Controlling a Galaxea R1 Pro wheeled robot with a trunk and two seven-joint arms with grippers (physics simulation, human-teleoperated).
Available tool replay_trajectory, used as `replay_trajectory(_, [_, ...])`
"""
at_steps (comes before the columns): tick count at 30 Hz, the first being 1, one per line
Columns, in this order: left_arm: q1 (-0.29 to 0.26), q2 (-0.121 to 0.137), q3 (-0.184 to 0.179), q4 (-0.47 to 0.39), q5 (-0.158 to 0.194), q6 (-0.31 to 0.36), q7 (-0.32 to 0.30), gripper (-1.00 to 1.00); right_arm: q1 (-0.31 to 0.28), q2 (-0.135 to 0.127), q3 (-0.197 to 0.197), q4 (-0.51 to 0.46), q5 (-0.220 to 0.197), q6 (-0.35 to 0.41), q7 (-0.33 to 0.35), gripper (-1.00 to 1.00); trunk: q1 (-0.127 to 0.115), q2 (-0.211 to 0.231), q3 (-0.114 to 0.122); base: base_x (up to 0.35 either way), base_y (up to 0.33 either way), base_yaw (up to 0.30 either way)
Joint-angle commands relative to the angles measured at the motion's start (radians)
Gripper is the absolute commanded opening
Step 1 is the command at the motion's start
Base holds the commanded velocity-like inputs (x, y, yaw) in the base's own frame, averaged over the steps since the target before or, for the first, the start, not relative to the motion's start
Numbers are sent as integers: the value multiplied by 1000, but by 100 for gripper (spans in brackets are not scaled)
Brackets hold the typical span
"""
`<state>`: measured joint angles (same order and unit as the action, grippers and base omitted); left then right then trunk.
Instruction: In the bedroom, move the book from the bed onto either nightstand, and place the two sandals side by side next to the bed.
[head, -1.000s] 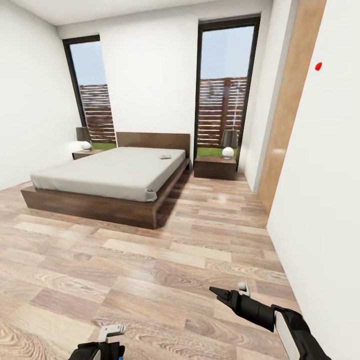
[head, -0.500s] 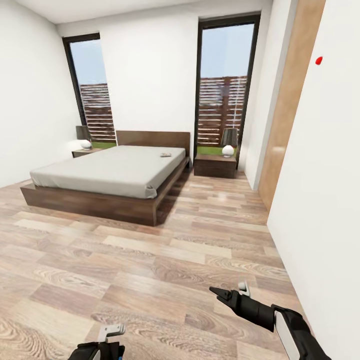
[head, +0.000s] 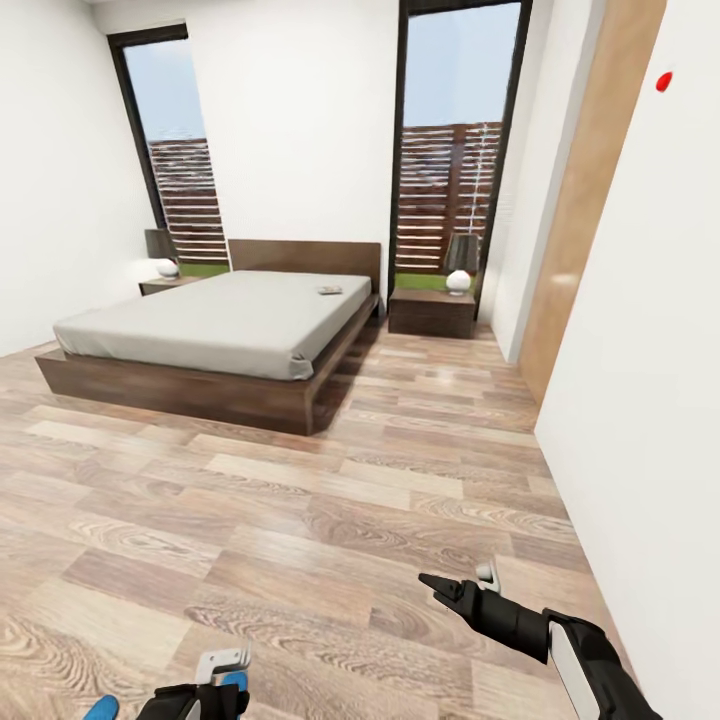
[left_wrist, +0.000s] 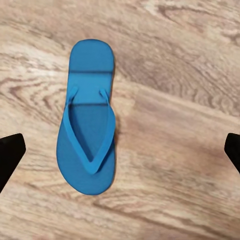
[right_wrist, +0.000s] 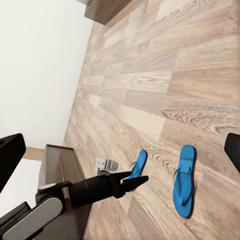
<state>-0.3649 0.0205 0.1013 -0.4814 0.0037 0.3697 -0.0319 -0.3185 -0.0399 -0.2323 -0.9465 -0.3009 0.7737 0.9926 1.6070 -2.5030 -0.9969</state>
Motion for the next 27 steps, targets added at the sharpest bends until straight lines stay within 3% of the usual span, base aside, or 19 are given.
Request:
replay_trajectory(1, [0,-1,5,-2,1,6,-3,100,-1,0,-1,0,-3,6,1,100,0,-1,-5,0,0,0])
replay_trajectory(27, [0,-1,5,-2,0,6,-3,100,-1,0,-1,0,-3,6,1,100,12,-7,-105,0,0,0])
